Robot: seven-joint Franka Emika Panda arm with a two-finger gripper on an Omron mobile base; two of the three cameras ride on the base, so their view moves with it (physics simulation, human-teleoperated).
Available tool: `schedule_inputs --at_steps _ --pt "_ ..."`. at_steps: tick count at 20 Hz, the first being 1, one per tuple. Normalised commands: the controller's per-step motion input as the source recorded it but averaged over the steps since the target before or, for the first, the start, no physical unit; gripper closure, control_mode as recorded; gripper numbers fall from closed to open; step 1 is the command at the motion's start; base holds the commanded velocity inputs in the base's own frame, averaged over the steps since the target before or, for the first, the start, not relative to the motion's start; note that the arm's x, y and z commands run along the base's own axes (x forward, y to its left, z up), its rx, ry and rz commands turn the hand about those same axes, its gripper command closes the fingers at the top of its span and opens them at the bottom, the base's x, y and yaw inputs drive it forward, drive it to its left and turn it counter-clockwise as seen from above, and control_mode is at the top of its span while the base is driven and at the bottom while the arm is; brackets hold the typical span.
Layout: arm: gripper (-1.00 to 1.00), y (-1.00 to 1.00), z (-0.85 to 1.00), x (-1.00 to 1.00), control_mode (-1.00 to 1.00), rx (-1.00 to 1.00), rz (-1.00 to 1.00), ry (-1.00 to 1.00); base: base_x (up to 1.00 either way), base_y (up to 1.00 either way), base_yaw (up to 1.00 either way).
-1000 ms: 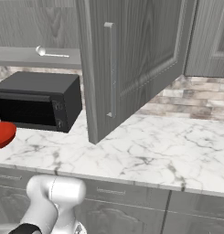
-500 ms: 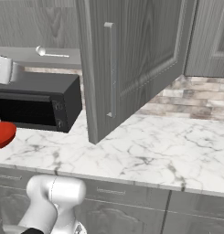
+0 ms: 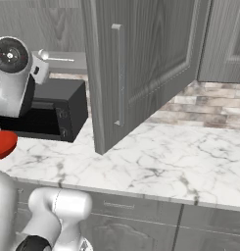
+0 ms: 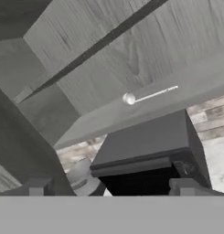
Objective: Open the cabinet and move the ladle to the pot. Then close the cabinet.
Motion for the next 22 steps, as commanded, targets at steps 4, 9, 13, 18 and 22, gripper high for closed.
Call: schedule_inputs --at_steps 4,9,13,18,22 --pt "-1.0 0.07 -0.07 0.76 -1.0 0.21 0.18 0.15 0.0 0.0 0.0" --pt "-1.0 0.44 -0.12 0.44 -1.0 0.17 0.22 0.11 0.0 0.0 0.0" --pt "-1.0 0.6 -0.13 0.23 -1.0 0.12 0.24 0.07 0.0 0.0 0.0" --pt "-1.0 0.49 -0.03 0.11 -1.0 0.1 0.25 0.03 0.0 0.0 0.0" --pt "-1.0 0.44 0.0 0.06 -1.0 0.08 0.24 0.03 0.0 0.0 0.0"
